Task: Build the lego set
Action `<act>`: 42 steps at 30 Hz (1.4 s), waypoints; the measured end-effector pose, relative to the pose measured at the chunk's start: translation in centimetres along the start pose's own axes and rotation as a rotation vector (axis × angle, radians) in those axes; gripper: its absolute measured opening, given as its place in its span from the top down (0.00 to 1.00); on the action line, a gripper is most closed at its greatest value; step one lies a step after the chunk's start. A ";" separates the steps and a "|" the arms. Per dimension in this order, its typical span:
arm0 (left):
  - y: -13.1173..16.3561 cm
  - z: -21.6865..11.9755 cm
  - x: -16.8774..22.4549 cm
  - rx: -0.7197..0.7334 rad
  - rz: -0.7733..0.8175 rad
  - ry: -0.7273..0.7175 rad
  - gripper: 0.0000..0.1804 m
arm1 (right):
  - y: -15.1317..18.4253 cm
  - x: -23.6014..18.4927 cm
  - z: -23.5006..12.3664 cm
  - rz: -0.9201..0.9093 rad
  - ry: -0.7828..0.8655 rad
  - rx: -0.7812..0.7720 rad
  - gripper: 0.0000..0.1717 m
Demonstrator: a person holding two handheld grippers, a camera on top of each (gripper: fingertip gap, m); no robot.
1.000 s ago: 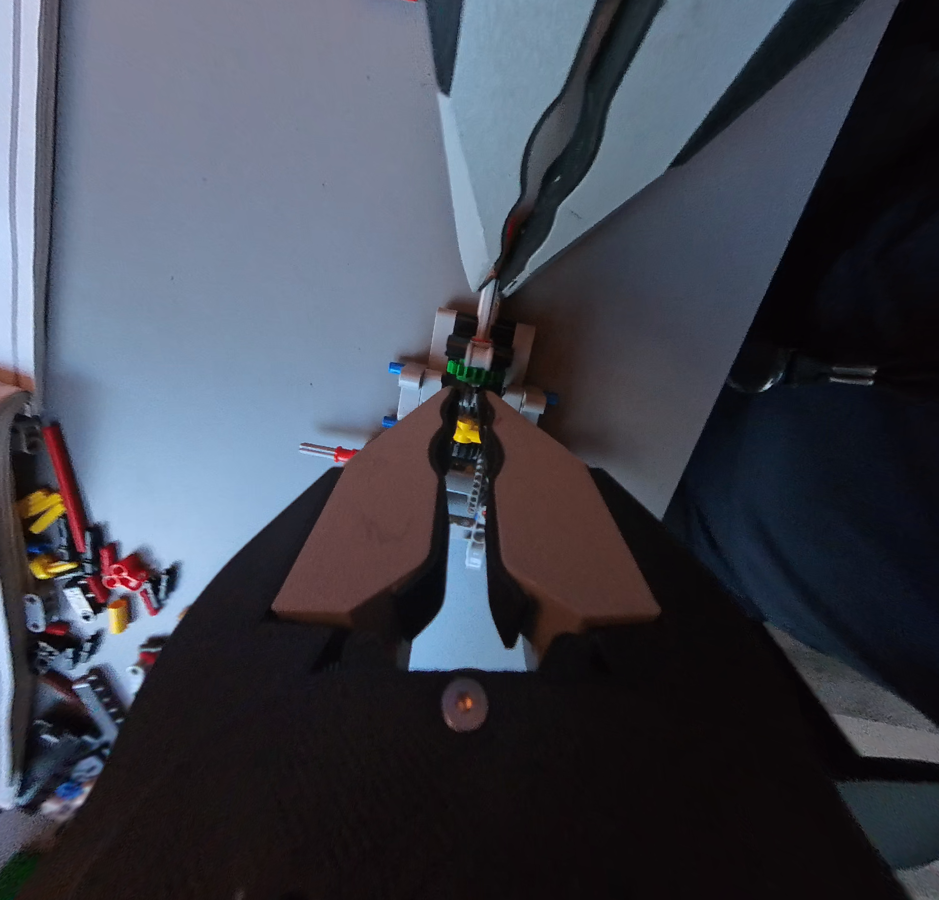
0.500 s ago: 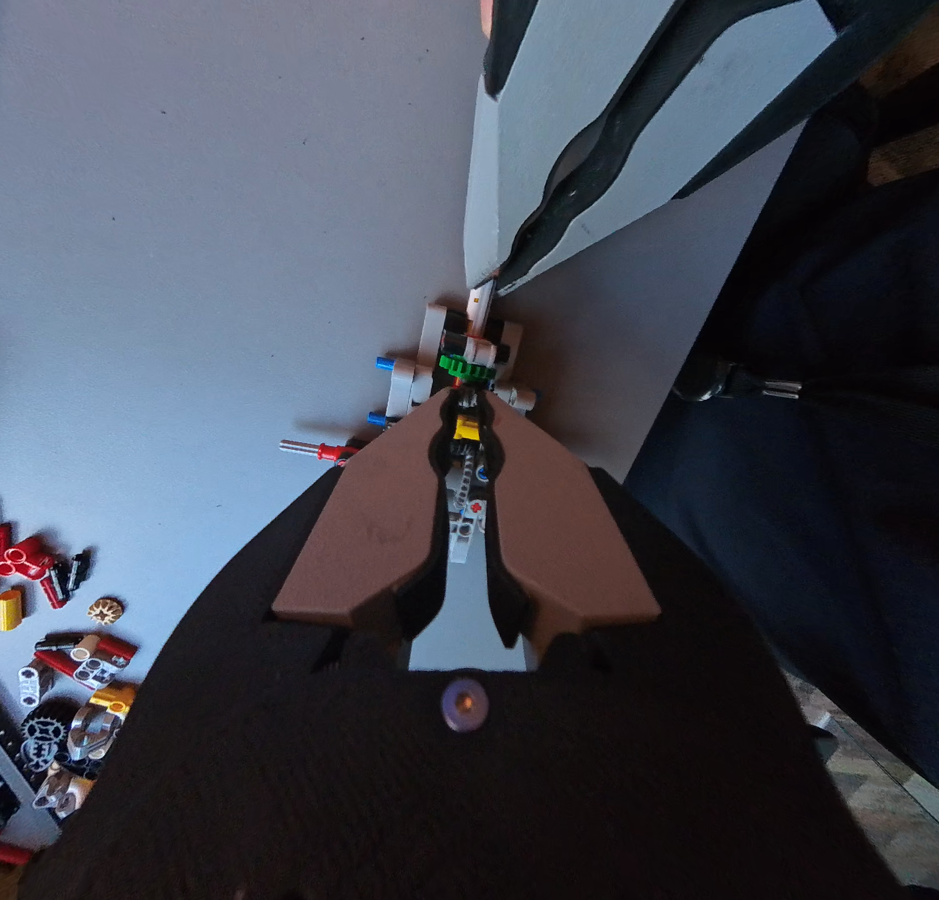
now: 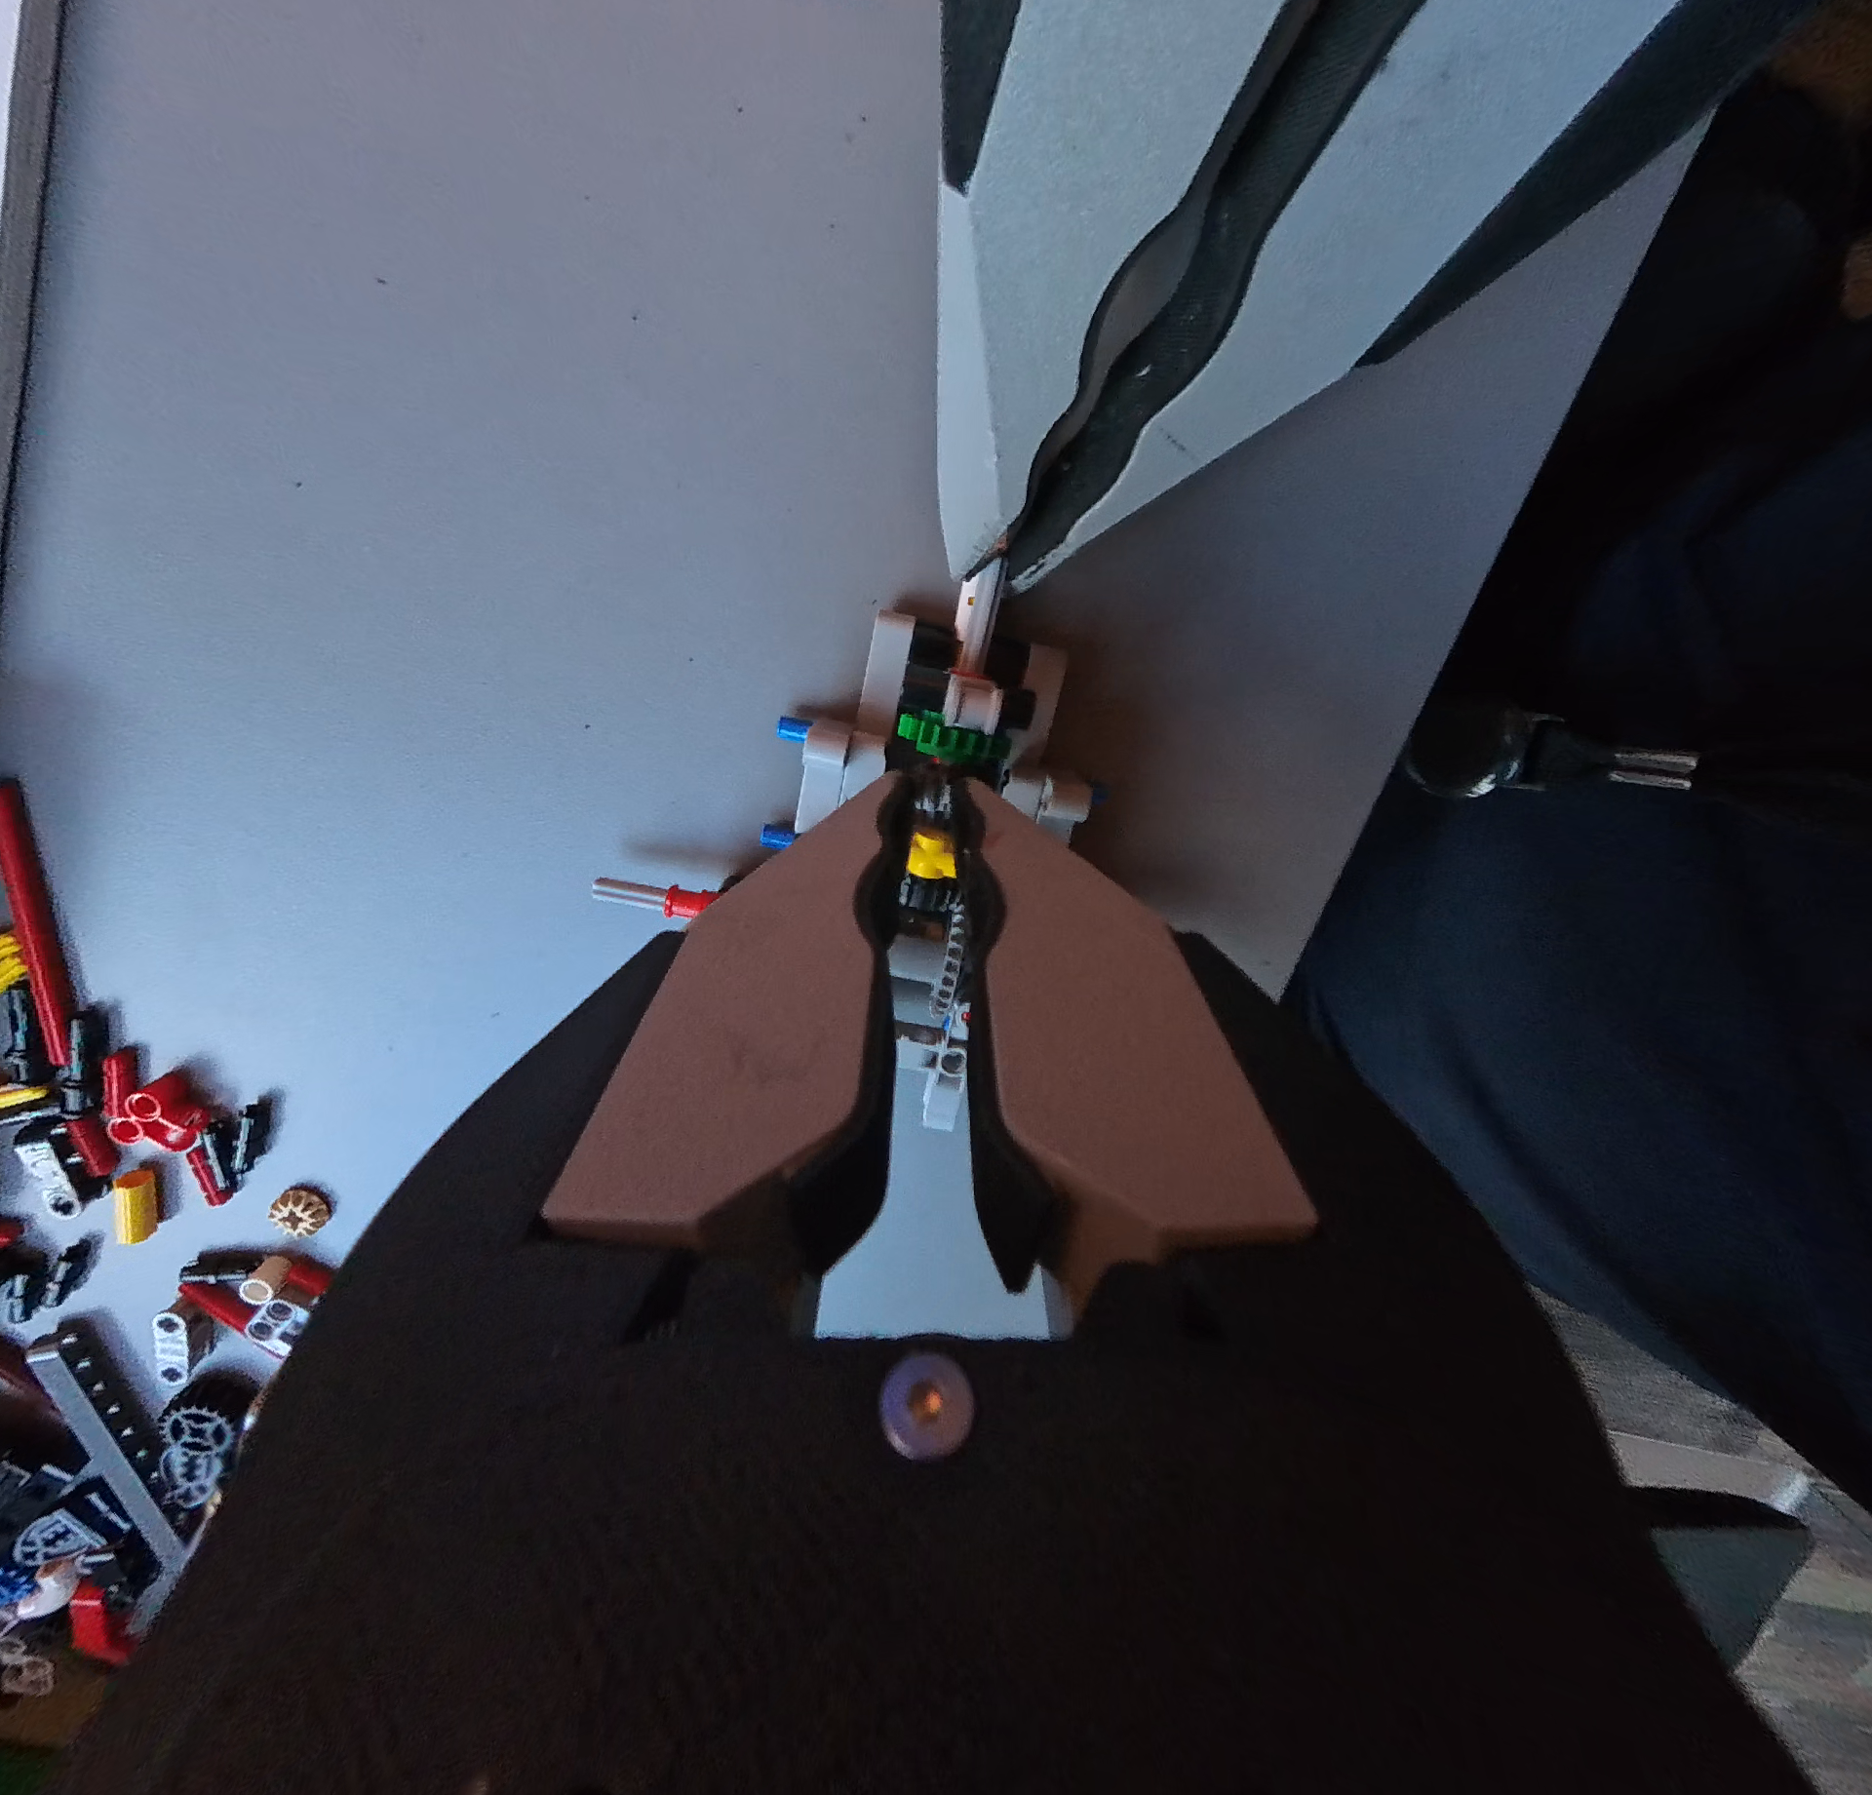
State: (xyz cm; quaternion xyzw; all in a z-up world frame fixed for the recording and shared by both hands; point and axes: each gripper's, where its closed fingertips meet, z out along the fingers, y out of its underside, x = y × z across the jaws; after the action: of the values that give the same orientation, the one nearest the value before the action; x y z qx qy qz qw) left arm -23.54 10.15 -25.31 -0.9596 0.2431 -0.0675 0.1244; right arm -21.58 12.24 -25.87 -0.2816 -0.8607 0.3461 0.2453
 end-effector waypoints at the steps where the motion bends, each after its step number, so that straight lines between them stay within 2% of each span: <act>1: 0.0 0.0 0.0 0.000 0.005 -0.002 0.98 | 0.0 0.0 0.0 0.001 -0.001 0.001 1.00; 21: -0.1 0.0 0.1 0.038 0.090 -0.043 0.98 | -0.1 0.2 0.2 0.108 -0.078 0.048 1.00; 30: -0.2 0.2 -0.1 0.008 0.073 -0.031 0.98 | -0.3 0.2 -0.1 0.241 -0.177 0.062 1.00; 42: 0.1 0.1 -0.2 -0.005 0.048 -0.017 0.99 | -0.5 0.2 0.4 0.248 -0.176 0.058 1.00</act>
State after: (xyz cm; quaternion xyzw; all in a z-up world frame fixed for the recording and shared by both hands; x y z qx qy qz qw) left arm -23.78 10.21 -25.45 -0.9543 0.2653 -0.0557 0.1259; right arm -22.11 11.89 -25.70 -0.3473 -0.8270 0.4217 0.1324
